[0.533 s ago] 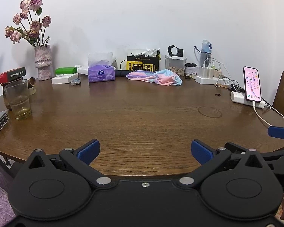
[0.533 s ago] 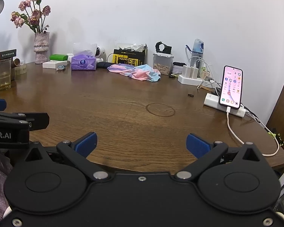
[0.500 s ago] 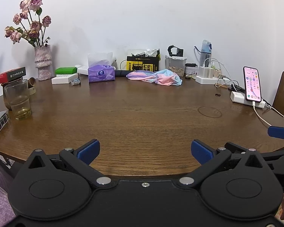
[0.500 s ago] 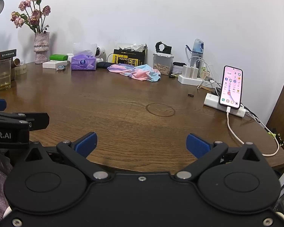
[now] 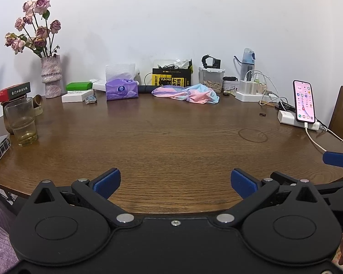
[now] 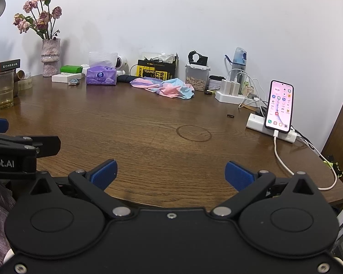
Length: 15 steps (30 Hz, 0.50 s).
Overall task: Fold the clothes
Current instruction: 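Move both grippers toward the pink-and-blue garment on the table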
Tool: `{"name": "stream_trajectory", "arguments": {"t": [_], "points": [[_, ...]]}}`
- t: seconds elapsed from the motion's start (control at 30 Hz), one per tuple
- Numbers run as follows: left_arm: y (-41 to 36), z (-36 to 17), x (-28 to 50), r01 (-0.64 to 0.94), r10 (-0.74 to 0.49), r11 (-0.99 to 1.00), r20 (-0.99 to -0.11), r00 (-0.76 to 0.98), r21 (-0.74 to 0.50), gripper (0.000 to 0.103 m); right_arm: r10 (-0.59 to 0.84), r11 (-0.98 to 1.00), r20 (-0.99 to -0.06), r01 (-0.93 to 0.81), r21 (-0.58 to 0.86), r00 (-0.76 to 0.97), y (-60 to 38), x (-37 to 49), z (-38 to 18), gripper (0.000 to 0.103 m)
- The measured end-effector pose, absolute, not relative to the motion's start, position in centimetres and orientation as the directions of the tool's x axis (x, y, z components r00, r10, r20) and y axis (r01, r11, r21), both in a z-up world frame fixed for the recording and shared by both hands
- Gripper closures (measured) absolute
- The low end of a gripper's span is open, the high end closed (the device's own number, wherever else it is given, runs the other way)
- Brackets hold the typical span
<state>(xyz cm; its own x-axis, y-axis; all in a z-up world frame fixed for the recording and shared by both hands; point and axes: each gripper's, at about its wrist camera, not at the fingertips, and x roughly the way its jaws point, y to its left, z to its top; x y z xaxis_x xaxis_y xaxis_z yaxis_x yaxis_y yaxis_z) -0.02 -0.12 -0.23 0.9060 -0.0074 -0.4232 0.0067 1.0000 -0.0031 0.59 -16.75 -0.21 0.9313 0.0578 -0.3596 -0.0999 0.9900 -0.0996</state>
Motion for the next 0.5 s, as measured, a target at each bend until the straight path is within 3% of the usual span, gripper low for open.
{"name": "stream_trajectory", "arguments": {"t": [0.5], "points": [[1.2,0.2,4.5,-0.022,0.012,1.000,-0.467,0.884,-0.017,0.000,0.082,0.991,-0.364,-0.115,-0.071,0.928,-18.1,3.5,0.0,0.001]]}}
